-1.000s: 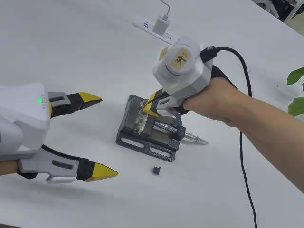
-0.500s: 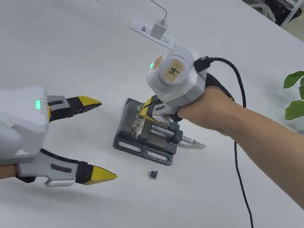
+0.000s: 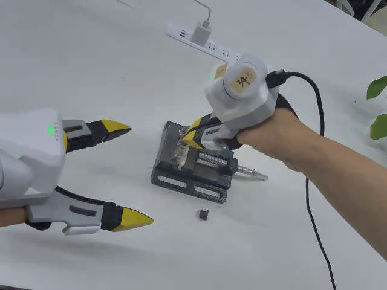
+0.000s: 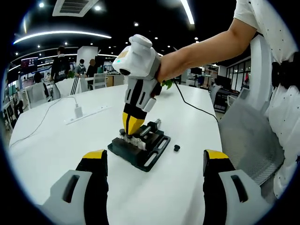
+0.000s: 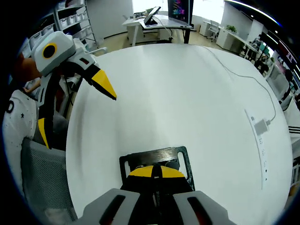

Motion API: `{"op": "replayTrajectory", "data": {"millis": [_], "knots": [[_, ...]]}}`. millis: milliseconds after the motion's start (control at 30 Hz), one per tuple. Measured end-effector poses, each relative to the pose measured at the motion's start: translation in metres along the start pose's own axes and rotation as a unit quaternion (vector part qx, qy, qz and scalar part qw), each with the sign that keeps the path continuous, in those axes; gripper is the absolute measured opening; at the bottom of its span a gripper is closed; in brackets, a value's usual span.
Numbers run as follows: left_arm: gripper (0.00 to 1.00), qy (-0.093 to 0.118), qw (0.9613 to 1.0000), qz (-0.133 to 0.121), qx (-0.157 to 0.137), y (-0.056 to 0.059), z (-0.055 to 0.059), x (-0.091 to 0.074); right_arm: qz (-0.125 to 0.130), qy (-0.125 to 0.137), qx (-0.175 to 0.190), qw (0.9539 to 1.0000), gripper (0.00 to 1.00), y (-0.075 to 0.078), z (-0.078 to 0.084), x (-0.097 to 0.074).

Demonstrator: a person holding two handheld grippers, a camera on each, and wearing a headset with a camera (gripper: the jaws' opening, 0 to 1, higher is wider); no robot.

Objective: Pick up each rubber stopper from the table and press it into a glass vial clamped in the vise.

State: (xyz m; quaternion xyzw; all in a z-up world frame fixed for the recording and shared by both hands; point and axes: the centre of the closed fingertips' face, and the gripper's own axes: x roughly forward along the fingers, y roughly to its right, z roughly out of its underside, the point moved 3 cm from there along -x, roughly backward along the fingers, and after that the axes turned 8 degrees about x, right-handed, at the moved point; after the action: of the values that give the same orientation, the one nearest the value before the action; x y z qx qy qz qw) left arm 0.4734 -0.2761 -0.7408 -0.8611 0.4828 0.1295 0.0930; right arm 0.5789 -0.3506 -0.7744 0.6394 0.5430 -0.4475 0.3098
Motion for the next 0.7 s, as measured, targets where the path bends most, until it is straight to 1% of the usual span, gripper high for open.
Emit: {"op": "replayTrajectory", "data": {"millis": [67,167,233,300,400,500,700], "knots": [[0.82,0.000,1.0000,0.001,0.001,0.001,0.000,0.001,-0.003,0.005,0.008,1.0000,0.00,0.003,0.001,0.000],[0.82,0.001,1.0000,0.001,-0.001,0.002,0.000,0.001,0.004,0.010,0.009,0.9999,0.00,0.010,0.003,-0.001],[0.82,0.001,1.0000,0.001,-0.001,0.002,0.001,0.002,0.008,0.013,0.012,0.9998,0.00,0.011,0.004,-0.004],[0.82,0.002,1.0000,0.001,-0.001,0.001,0.001,0.002,0.011,0.010,0.011,0.9998,0.00,0.013,0.005,-0.007],[0.82,0.002,1.0000,0.001,-0.001,0.001,0.001,0.002,0.008,0.007,0.007,0.9999,0.00,0.012,0.005,-0.008],[0.82,0.003,1.0000,0.001,-0.002,0.001,0.001,0.003,-0.001,0.002,-0.001,1.0000,0.00,0.008,0.005,-0.005],[0.82,0.001,1.0000,0.003,-0.002,0.002,0.002,0.003,-0.005,-0.009,-0.020,0.9997,0.00,0.003,0.005,0.000]]}}
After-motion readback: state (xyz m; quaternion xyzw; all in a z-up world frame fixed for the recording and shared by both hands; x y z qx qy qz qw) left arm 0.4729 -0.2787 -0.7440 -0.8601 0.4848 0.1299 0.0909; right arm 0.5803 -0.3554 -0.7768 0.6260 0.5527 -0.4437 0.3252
